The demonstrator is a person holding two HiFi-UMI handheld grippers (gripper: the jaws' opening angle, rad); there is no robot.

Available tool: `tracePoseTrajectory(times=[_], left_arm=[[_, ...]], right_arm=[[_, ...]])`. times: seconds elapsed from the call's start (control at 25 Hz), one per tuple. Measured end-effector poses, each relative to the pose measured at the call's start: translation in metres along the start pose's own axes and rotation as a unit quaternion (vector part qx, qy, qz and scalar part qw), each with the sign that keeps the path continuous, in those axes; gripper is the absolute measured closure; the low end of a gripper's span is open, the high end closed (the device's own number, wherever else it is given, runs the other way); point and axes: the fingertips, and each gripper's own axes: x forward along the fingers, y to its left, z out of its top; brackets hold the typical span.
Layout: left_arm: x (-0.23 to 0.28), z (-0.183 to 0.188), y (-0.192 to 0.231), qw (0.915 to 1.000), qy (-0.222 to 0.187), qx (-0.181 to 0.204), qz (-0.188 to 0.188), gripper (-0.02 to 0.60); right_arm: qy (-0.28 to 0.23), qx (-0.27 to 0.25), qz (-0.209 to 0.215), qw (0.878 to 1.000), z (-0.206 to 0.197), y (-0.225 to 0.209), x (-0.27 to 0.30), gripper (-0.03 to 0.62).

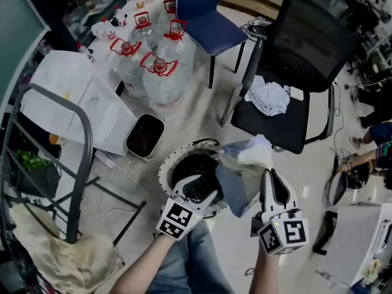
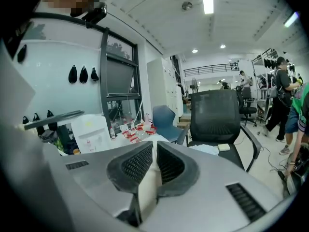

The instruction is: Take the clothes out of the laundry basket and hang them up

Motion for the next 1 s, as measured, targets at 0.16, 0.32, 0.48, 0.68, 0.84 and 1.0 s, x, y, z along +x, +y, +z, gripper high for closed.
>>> tracePoseTrajectory(times=[0.16,0.32,0.48,0.68,0.84,1.0], left_arm=[[-0.018,0.014,-0.006,0.9997,0.001,0.023,-0.002,0.349],[-0.020,0.010,-0.022,0.9986,0.023,0.047,-0.003,0.333],[-0.003,0.023,-0.034,0.9972,0.024,0.071,-0.008,0.331],[0.014,0.031,-0.054,0.9900,0.032,0.132,-0.037,0.331],[0.027,0.039,-0.057,0.9892,0.028,0.140,-0.030,0.339],[0.038,0.050,-0.058,0.9888,0.024,0.145,-0.022,0.473]], right_arm=[[-0.034,-0.023,0.021,0.999,0.063,0.025,-0.012,0.563],[-0.059,-0.040,0.037,0.997,0.112,0.047,-0.027,0.563],[-0.076,-0.052,0.049,0.995,0.141,0.062,-0.041,0.563],[-0.084,-0.042,0.057,0.994,0.150,0.069,-0.053,0.563],[-0.087,-0.043,0.059,0.994,0.153,0.071,-0.059,0.565],[-0.090,-0.049,0.055,0.993,0.159,0.069,-0.065,0.565]])
